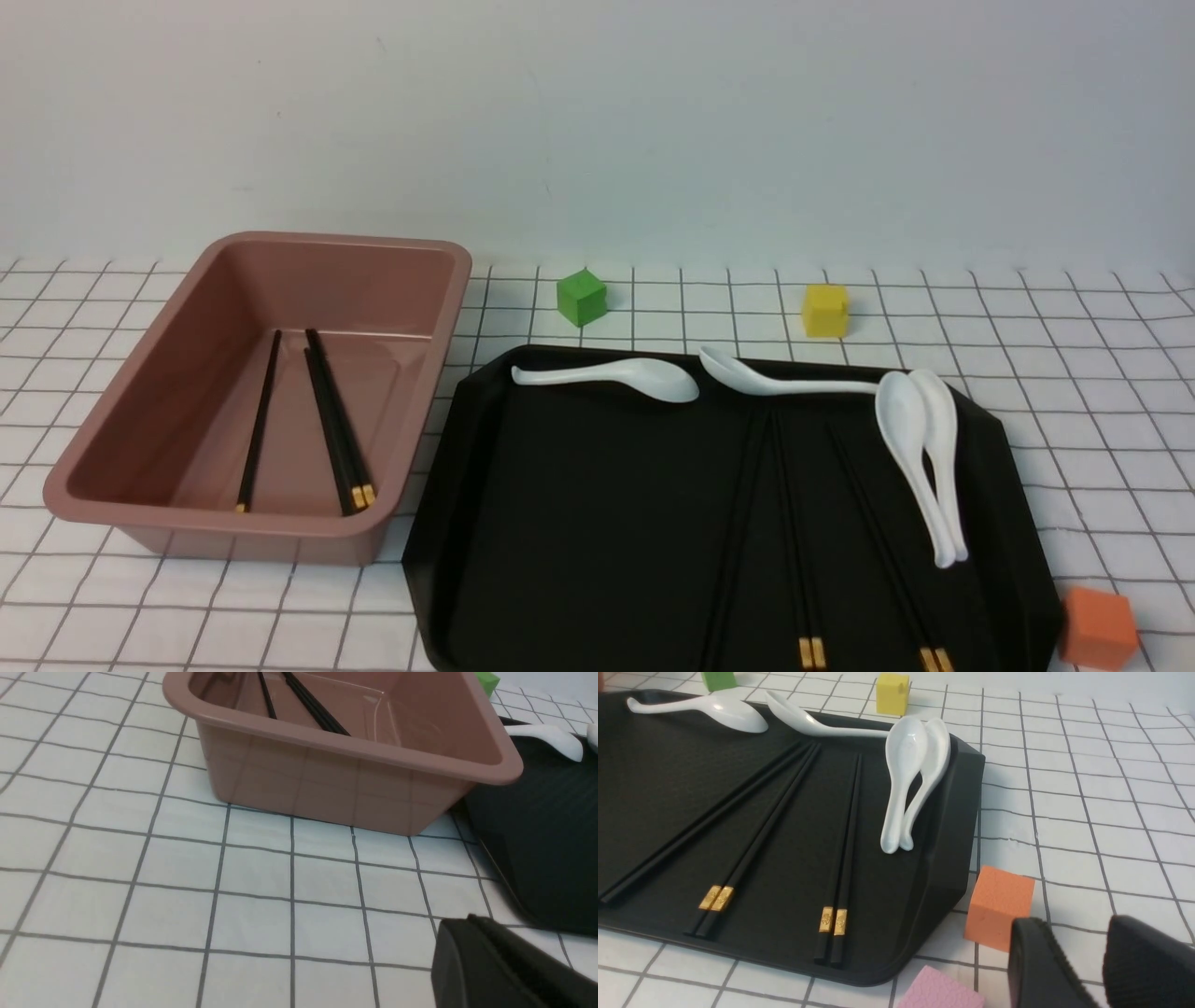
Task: On white black tablecloth take chopsticks from black tray and put them in box.
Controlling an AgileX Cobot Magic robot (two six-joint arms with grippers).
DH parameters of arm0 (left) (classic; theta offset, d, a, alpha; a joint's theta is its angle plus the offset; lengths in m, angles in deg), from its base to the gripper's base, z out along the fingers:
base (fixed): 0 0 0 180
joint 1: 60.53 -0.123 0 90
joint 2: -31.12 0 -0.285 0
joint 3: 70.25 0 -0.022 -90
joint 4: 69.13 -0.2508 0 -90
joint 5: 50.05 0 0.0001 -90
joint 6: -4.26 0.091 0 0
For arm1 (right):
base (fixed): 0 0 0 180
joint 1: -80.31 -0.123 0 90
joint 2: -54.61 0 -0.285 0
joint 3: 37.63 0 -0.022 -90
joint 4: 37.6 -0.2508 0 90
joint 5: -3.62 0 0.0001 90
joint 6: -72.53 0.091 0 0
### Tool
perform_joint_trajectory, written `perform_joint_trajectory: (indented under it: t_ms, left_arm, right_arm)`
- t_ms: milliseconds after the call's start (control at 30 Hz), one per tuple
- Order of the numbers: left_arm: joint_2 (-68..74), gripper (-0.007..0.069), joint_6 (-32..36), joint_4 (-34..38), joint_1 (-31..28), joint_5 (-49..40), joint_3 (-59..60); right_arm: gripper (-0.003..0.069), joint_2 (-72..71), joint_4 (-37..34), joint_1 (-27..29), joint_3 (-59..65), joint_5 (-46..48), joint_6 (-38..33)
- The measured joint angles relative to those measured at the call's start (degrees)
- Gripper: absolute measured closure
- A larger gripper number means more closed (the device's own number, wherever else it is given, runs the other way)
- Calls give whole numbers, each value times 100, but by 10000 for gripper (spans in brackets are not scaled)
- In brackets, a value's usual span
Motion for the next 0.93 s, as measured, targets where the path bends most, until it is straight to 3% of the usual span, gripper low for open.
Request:
perform_joint_trajectory:
  t_ms: [933]
  left_arm:
    - [0,607,0,0,0,0,0]
  right_arm:
    - [419,0,0,0,0,0,0]
